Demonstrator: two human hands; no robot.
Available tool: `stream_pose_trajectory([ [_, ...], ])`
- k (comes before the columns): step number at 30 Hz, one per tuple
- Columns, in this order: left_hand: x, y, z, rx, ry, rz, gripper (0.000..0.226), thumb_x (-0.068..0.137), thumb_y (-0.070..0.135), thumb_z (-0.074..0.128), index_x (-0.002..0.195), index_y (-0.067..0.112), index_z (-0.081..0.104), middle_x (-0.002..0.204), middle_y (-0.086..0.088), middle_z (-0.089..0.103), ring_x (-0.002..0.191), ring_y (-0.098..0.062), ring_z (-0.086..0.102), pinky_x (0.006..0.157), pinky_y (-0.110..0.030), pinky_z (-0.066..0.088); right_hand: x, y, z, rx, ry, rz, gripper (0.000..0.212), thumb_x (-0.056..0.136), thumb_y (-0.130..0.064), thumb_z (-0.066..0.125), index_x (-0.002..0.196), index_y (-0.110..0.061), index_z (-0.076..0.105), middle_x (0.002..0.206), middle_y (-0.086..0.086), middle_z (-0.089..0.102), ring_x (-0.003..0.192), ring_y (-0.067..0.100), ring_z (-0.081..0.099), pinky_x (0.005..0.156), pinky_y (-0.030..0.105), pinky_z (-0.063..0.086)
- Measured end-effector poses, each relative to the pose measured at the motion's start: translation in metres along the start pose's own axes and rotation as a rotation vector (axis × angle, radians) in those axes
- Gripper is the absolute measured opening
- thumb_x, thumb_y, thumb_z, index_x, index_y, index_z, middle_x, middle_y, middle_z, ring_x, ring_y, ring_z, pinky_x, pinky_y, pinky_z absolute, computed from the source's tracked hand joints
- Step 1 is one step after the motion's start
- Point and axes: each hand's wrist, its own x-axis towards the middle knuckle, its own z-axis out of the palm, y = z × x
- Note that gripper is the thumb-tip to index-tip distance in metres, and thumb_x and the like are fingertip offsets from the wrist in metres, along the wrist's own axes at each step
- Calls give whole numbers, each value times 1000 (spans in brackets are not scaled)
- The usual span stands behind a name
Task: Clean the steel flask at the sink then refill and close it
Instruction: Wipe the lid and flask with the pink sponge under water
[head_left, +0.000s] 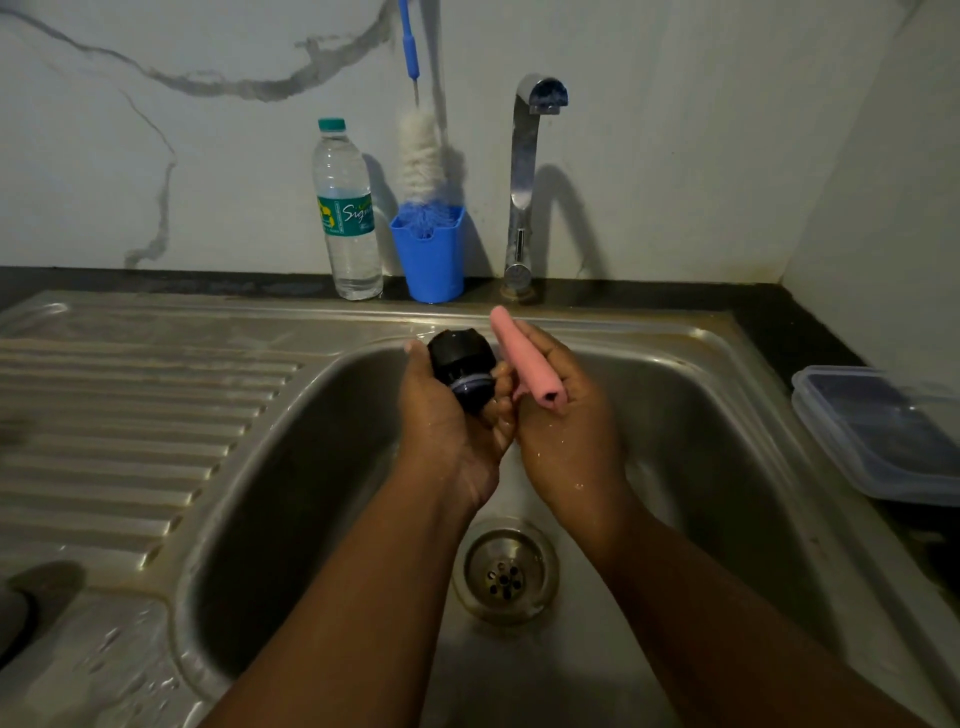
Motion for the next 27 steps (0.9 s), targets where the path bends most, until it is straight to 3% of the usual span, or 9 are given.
stream_pose_trajectory([
  [2,0,0,1,19,27,10,53,98,57,39,97,9,62,61,-9,70,80,-20,62,98,-36,48,-1,0,0,-14,-8,-53,63,87,5,51,128,-44,50,129,-21,54,121,-2,50,106,29,42],
  [3,0,0,1,27,32,10,51,99,54,38,96,9,62,60,-8,70,79,-21,61,96,-36,48,-2,0,1,-22,-31,-78,63,87,5,51,131,-40,50,131,-22,53,123,-4,48,107,27,40],
  [7,1,3,-3,20,42,-29,47,100,44,33,88,9,61,57,-5,59,52,-12,50,41,-18,36,0,4,3,-27,-84,-51,61,86,-1,54,121,-51,54,123,-22,58,114,-3,54,93,22,49],
  [10,1,4,-3,62,101,2,48,101,44,31,91,9,61,61,-6,62,43,-9,46,33,-16,29,1,3,0,-68,-52,-20,64,90,0,53,106,-61,49,111,-34,56,110,-15,51,89,8,46],
  [13,1,4,-3,117,125,26,52,99,56,34,99,12,62,78,-8,67,50,-10,49,41,-16,35,0,1,-3,-64,-34,-111,62,91,1,50,120,-53,47,128,-27,52,123,-8,46,105,18,39],
  [19,1,9,-4,110,108,30,41,98,50,45,103,15,66,116,-12,68,113,-24,60,102,-34,42,0,6,-1,-179,-119,-312,55,79,-23,46,135,-23,48,136,-11,51,128,-3,43,106,15,35],
  [21,3,9,-6,128,154,55,39,97,49,46,101,16,65,107,-9,70,108,-22,62,100,-36,45,-1,9,-3,-285,-135,-302,56,81,-13,46,136,-27,44,133,-25,47,126,-14,38,105,7,29],
  [24,6,9,-6,204,260,140,30,97,47,48,98,21,62,91,-4,65,77,-12,55,60,-23,41,2,14,-8,-440,-76,-269,61,81,-9,41,139,-30,43,140,-18,45,129,-12,34,107,5,24],
  [27,7,8,-9,193,256,141,33,98,48,45,104,20,62,95,-5,68,84,-14,60,73,-27,47,1,9,-6,-378,-65,-347,60,80,-11,44,138,-24,40,141,-8,45,131,1,38,109,11,28],
])
